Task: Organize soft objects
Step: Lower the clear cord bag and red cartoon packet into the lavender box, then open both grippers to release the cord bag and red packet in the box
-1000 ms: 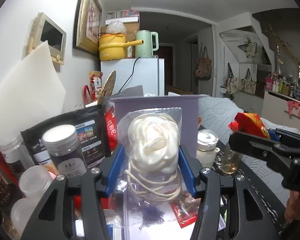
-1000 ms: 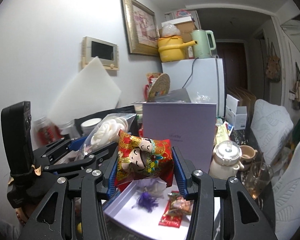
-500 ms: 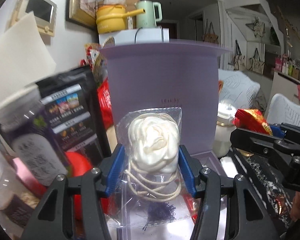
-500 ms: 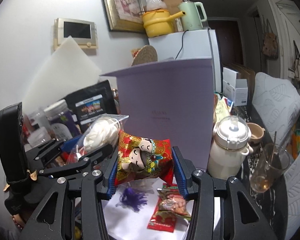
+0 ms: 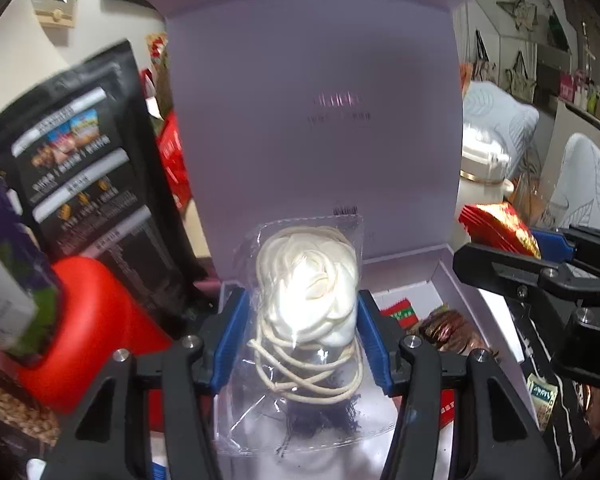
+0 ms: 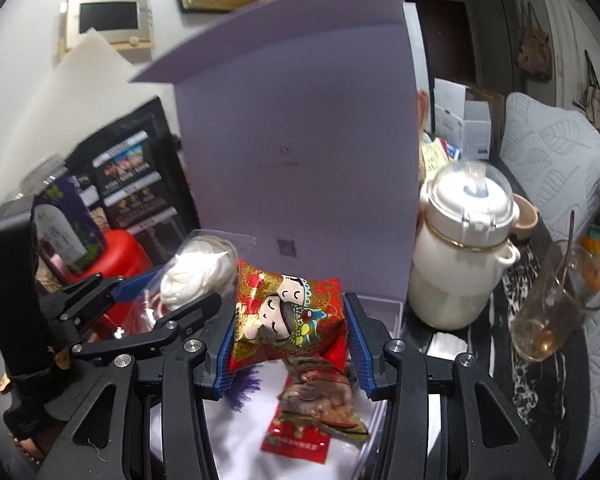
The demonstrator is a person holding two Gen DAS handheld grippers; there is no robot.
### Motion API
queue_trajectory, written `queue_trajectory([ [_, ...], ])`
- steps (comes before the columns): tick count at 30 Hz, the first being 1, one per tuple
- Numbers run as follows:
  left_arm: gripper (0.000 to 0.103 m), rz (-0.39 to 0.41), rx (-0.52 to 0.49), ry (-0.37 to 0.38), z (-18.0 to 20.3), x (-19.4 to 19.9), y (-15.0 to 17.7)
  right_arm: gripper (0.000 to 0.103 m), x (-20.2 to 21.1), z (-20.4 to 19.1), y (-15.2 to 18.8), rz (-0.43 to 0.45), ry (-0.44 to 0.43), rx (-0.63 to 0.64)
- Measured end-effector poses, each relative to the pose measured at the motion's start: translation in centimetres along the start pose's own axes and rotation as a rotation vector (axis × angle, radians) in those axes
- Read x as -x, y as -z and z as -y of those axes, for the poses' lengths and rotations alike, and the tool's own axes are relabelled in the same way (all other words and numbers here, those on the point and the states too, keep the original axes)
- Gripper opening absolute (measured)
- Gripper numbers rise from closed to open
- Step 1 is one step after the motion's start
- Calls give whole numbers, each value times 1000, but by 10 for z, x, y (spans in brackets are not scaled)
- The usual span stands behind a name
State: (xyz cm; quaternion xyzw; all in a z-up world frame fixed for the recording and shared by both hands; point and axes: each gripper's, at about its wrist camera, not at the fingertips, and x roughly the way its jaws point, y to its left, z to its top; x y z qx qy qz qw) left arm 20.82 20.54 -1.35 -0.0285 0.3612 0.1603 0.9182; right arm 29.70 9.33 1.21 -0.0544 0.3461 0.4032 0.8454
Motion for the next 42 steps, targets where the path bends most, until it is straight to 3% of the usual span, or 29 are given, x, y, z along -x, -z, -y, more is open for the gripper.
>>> queue_trajectory([
  [13,54,-138,-4,13,3,-38,16,47,-25,5,8,-69,21,-4],
  [35,56,-191,16,-55,2,-41,10,48,-58,12,22,-174,46,-18],
  [42,64,-204,42,-33,-3,-39,8,51,-59,14,22,-190,51,-28],
])
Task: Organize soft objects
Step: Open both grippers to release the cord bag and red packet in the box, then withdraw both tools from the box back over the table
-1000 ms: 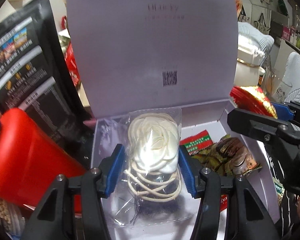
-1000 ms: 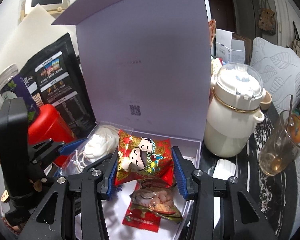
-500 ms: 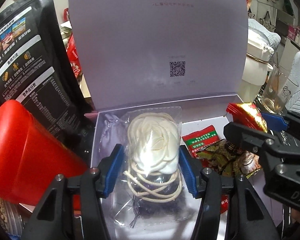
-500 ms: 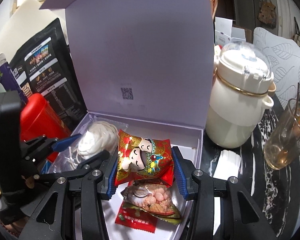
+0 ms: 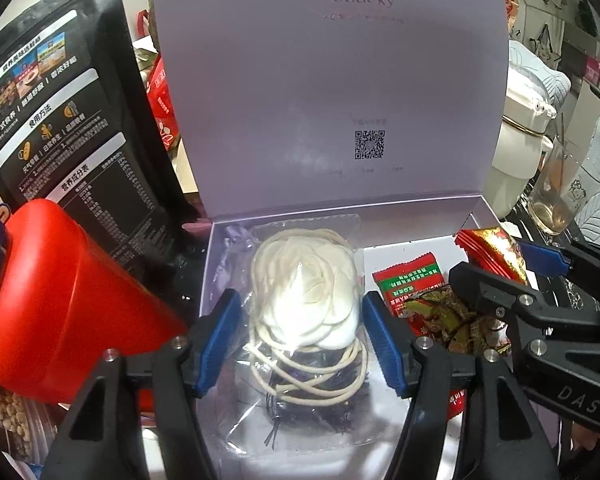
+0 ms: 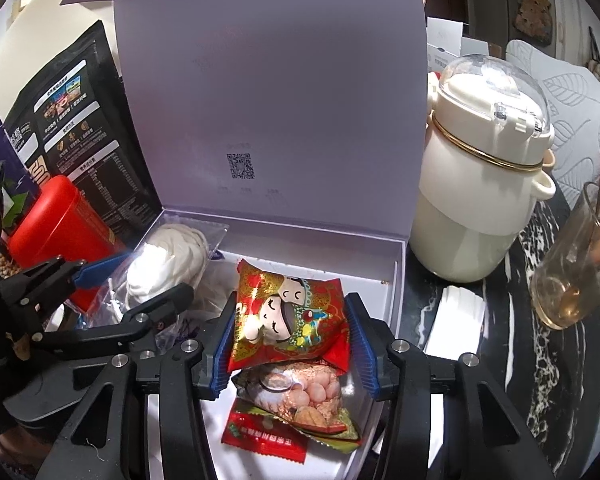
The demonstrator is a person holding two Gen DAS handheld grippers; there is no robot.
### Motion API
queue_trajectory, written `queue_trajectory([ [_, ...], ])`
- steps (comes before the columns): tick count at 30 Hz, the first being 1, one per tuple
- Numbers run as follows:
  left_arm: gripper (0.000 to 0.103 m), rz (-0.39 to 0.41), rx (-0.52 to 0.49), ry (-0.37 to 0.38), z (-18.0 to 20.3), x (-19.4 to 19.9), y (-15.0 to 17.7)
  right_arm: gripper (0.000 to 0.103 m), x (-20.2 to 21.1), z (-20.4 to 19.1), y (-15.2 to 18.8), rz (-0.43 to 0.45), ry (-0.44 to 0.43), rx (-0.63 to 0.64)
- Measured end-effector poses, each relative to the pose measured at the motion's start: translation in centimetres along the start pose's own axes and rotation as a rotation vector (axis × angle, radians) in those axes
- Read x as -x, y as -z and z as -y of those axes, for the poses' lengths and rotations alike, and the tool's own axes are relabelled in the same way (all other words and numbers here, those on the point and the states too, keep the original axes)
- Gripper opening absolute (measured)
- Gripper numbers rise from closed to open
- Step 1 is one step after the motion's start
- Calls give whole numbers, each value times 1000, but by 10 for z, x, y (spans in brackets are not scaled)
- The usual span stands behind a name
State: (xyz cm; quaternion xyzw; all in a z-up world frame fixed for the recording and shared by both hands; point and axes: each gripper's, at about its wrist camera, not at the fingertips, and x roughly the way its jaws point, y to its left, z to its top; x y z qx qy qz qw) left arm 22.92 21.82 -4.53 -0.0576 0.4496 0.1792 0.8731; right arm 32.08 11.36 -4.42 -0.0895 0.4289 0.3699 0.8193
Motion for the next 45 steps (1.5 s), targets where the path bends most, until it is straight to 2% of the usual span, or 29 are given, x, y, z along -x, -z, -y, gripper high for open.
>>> queue_trajectory([
  [11,66,-21,0,0,2,0,2,58,2,5,0,-14,26,-12],
  [15,70,-22,16,14,0,0,1,67,7,7,0,1,43,-8],
  [18,82,-27,22,41,0,2,1,67,14,9,0,16,39,-22],
  [20,101,-27,16,64,3,4,1,68,19,10,0,26,32,-25],
  [21,103,-17,13,57,5,8,0,69,23,10,0,28,32,-22],
  [23,103,3,7,37,9,15,-1,70,29,10,0,32,43,-13],
  [37,103,112,14,67,14,92,-12,70,106,8,-7,146,52,-28],
  [45,103,245,8,65,16,166,-9,70,176,-15,-4,263,65,27],
])
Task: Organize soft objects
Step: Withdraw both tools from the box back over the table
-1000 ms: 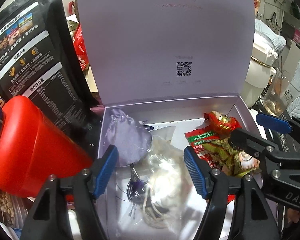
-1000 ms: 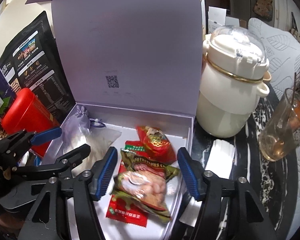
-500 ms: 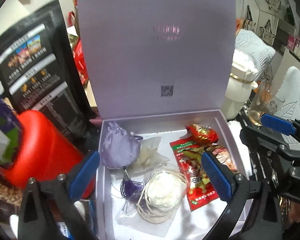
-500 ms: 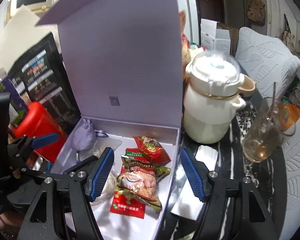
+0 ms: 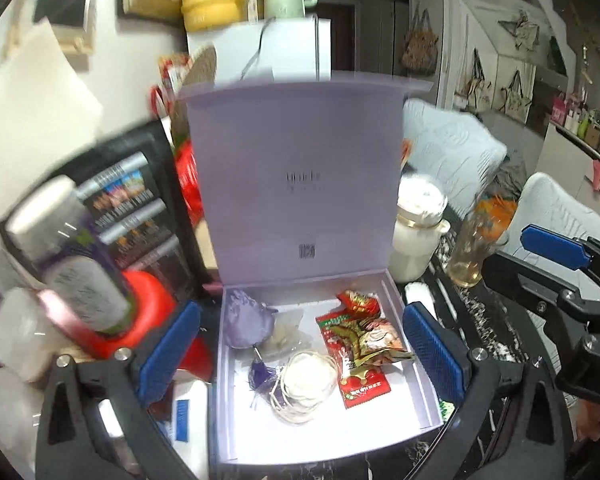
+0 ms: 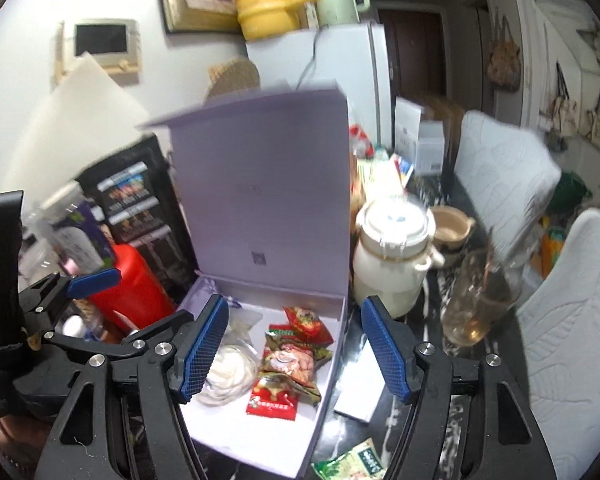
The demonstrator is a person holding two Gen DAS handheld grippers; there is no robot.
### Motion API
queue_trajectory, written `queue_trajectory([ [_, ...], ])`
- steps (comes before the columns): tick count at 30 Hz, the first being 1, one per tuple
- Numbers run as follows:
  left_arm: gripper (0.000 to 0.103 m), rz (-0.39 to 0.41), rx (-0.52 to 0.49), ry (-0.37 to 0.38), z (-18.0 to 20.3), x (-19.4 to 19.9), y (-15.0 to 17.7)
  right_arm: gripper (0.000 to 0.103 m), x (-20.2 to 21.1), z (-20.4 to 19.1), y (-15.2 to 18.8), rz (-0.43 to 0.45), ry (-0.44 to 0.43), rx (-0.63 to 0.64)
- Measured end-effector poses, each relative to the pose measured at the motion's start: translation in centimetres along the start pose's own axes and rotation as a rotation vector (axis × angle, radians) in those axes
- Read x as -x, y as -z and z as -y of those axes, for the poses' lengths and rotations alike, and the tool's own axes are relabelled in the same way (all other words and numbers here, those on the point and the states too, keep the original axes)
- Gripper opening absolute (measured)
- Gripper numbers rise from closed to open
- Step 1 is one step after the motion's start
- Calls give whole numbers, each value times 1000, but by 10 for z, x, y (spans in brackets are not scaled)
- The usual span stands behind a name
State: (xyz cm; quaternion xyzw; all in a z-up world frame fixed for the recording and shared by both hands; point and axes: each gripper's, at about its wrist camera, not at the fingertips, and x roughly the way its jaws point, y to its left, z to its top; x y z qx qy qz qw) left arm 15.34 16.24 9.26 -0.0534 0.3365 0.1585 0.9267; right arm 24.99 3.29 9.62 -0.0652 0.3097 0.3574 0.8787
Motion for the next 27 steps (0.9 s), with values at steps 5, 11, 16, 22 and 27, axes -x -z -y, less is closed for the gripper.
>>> queue_trajectory([
  [5,103,96,-9,-13,3,51,-3,75,51,-14,-5,100,19,39],
  [11,103,179,-55,6,10,99,5,82,111,-24,-2,178,26,51],
  [16,103,234,-102,32,21,128,21,82,144,-32,11,205,59,75],
  [22,103,259,-153,90,37,148,43,86,174,-36,37,226,93,87],
  [27,103,251,-174,139,50,154,62,86,187,-33,62,219,117,74],
])
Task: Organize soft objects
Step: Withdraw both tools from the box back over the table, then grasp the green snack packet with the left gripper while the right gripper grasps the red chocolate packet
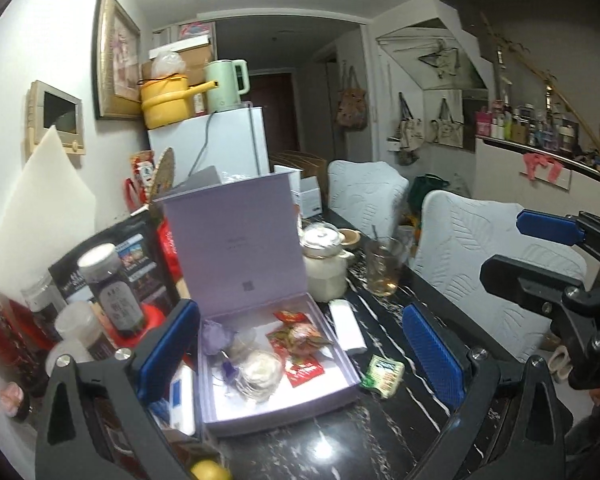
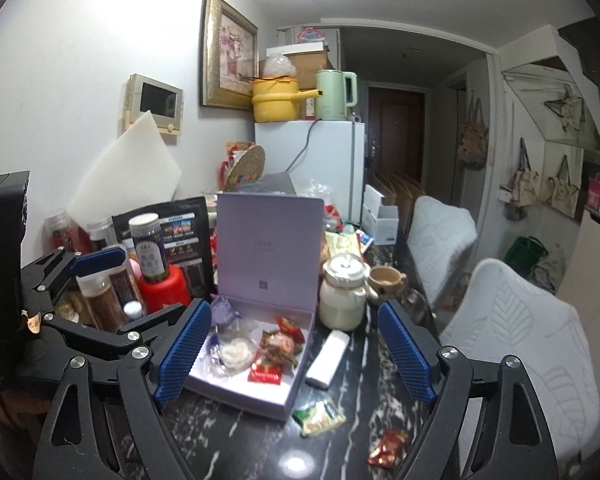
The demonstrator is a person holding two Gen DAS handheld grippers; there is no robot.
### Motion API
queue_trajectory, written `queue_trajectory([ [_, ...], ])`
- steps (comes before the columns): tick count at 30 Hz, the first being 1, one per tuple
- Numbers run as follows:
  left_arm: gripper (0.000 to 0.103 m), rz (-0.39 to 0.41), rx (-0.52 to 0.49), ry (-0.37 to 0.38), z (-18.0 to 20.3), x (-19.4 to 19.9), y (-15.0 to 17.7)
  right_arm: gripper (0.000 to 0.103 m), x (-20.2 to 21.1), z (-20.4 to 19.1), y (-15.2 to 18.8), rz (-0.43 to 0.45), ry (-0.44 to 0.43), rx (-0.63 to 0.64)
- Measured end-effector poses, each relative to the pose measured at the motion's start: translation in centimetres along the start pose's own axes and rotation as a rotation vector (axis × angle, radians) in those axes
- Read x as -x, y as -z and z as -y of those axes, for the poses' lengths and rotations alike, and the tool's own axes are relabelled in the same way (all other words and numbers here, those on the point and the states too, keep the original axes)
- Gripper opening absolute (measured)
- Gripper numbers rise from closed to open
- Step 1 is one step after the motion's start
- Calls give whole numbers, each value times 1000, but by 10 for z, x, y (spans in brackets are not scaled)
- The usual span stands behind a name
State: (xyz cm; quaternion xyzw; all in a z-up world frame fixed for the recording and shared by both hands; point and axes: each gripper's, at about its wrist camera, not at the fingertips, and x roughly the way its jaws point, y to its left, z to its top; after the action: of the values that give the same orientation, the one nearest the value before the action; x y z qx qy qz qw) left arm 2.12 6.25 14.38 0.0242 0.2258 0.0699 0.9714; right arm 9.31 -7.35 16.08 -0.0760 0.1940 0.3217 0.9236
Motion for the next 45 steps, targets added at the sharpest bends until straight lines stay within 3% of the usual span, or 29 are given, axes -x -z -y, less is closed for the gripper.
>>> queue_trajectory([
  [15,103,-81,23,114,34,-21,62,86,10,24,73,-84,37,-71],
  [28,103,-211,32,224,69,-80,114,86,-20,65,142,-209,30,-162],
  [32,102,-217,20,256,85,-100,122,86,-29,82,155,-237,38,-178],
  [36,96,-249,15,247,98,-123,128,86,-41,100,165,-272,52,-183],
  [42,96,-283,63,224,96,-144,139,86,-64,119,175,-311,46,-197],
  [45,88,-304,88,228,93,-155,143,86,-77,127,180,-333,33,-212],
])
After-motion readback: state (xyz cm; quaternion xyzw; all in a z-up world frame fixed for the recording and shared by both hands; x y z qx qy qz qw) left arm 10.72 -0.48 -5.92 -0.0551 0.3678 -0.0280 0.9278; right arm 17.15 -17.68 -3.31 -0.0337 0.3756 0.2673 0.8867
